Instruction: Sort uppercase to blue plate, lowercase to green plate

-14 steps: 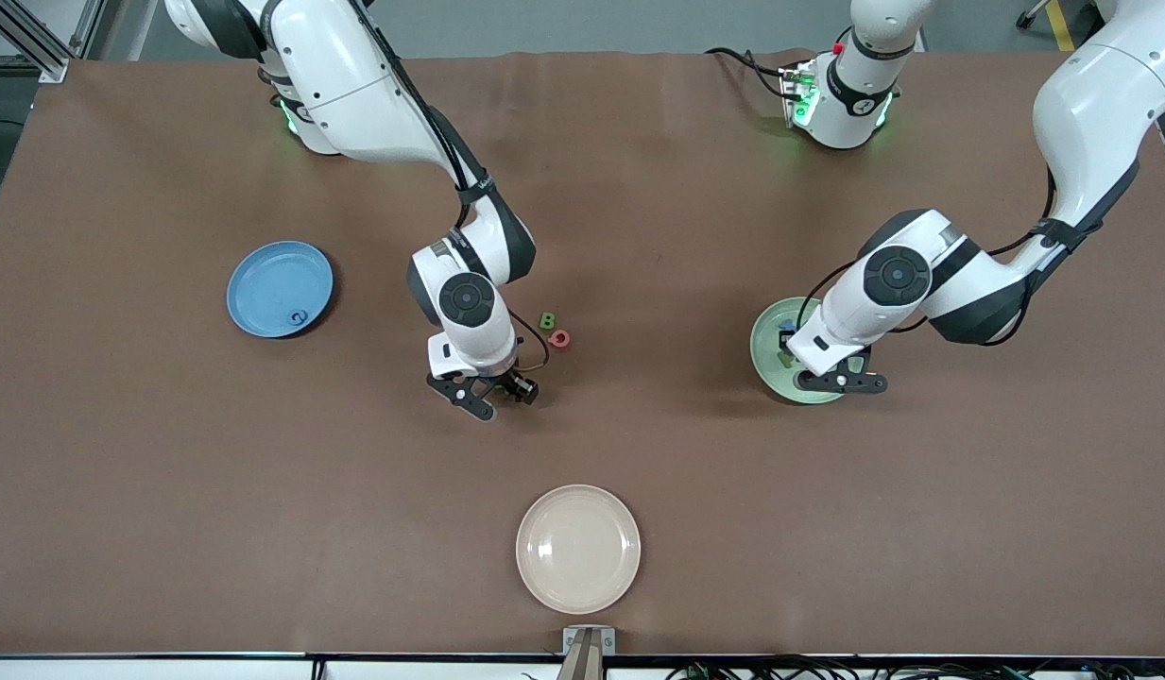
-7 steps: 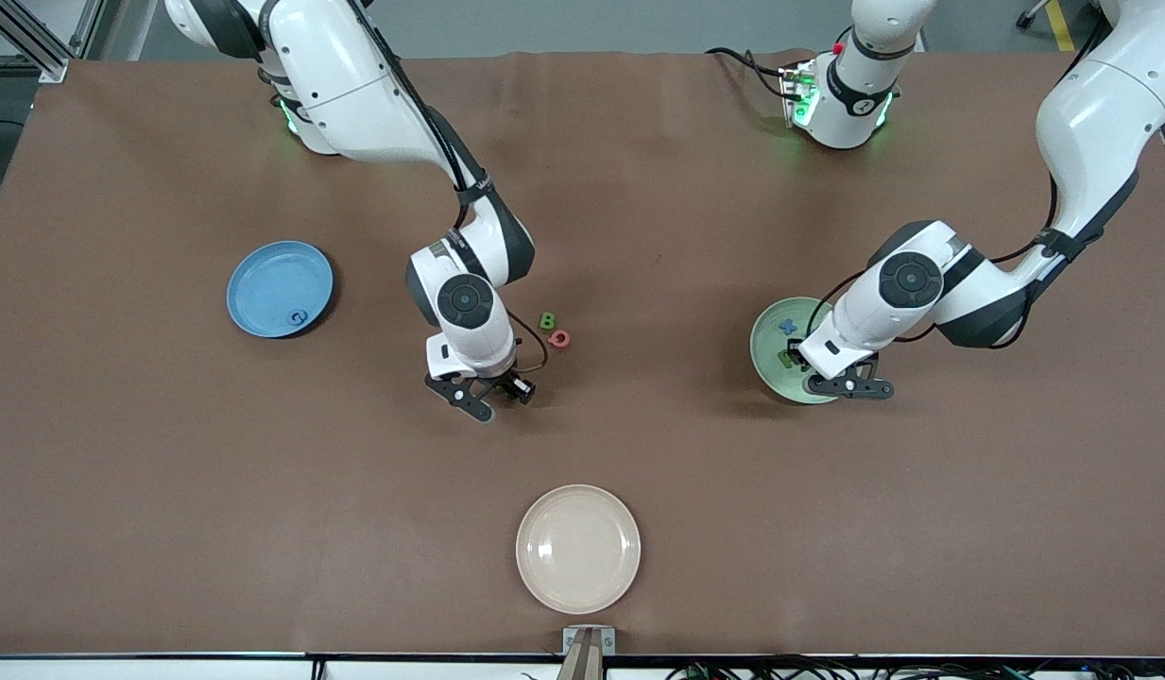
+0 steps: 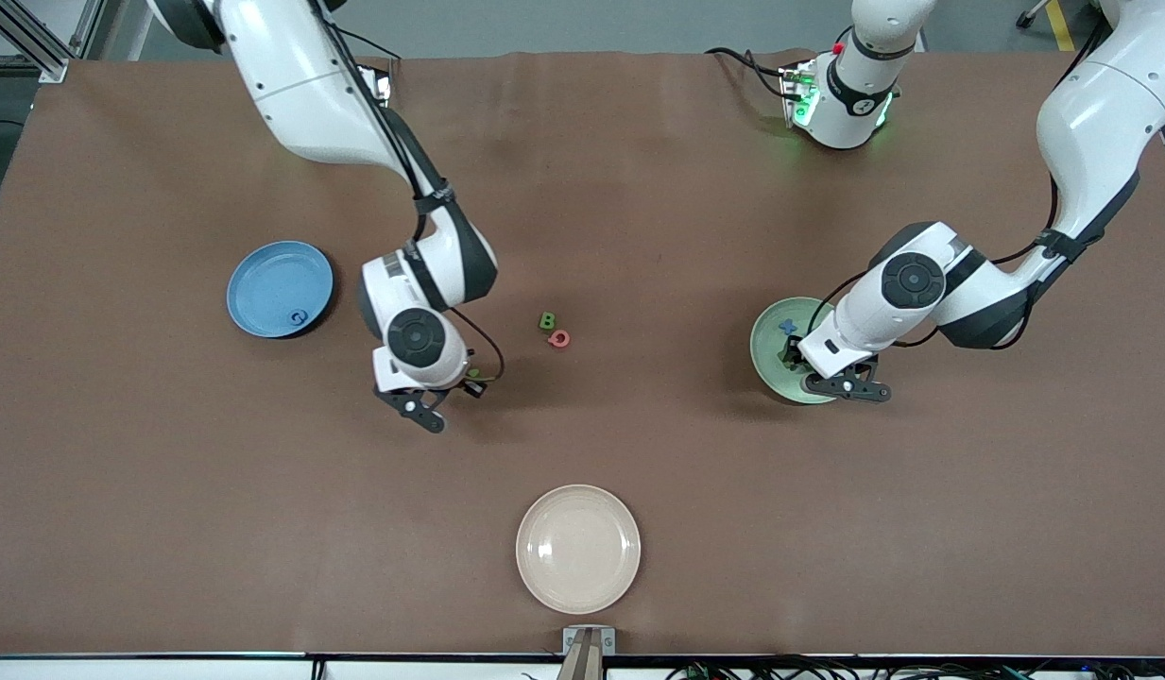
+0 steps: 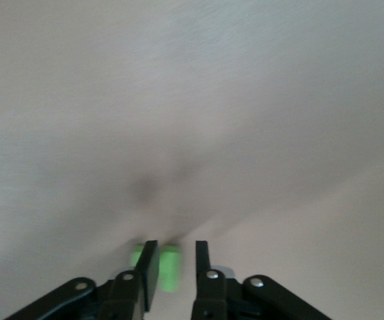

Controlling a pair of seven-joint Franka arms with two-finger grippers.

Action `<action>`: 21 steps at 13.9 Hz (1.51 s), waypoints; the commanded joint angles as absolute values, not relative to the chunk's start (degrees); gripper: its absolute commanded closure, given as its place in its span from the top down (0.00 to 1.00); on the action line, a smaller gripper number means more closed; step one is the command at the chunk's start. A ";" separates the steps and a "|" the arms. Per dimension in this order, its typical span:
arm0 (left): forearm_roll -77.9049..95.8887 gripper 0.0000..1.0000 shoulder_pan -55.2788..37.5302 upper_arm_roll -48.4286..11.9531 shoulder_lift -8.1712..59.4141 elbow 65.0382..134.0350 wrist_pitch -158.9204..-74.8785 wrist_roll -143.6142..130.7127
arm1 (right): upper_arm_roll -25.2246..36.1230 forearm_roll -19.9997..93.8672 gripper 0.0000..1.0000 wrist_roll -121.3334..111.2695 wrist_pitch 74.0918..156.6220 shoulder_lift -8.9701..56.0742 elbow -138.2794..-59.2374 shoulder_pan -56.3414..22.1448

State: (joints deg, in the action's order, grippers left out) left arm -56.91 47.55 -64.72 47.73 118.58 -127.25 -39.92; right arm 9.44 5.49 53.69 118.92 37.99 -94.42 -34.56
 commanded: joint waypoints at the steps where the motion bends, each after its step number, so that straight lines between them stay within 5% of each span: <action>1: -57.04 1.00 47.29 -65.30 46.58 116.91 -127.09 -39.29 | 10.98 2.65 0.00 48.18 111.38 32.18 -97.55 -33.49; 6: -56.95 1.00 47.29 -65.22 46.76 116.46 -127.09 -39.29 | 11.16 -1.49 0.00 45.53 111.44 25.14 -106.25 -31.11; 16: -49.42 1.00 47.02 -63.81 45.80 115.66 -129.19 -36.32 | 11.16 -1.49 0.00 45.70 111.71 23.91 -108.46 -31.11; 21: -24.14 1.00 42.29 -55.83 32.20 116.71 -130.96 -18.67 | 11.08 -1.23 0.04 47.10 112.75 24.17 -108.46 -31.20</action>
State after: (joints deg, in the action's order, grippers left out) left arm -32.69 45.81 -60.14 41.40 115.31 -130.24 -24.27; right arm 11.79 -0.37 45.86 111.29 26.05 -106.44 -31.63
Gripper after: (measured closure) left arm 0.000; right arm 0.987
